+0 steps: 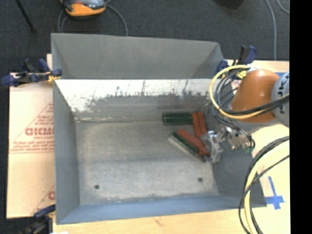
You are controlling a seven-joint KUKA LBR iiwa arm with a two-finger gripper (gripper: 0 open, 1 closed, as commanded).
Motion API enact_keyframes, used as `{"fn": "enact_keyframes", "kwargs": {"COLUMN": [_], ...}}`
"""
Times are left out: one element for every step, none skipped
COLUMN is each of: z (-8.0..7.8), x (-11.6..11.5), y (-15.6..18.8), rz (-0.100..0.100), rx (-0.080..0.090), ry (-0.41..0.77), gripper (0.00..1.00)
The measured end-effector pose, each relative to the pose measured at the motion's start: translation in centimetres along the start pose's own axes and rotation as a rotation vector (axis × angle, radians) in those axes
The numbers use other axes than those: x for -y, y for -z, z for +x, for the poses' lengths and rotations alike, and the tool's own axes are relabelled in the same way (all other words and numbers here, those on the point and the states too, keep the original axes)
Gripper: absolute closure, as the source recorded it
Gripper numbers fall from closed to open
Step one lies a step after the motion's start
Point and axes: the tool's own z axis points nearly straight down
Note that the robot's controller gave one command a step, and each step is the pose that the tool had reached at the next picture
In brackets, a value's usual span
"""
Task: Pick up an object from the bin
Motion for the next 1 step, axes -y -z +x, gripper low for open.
{"fn": "enact_keyframes", "kwargs": {"z": [-1.66], "x": [-1.28], "y": [12.97], "rz": [0.009], "rx": [0.002], "ry": [0.036], "gripper": [1.00]}}
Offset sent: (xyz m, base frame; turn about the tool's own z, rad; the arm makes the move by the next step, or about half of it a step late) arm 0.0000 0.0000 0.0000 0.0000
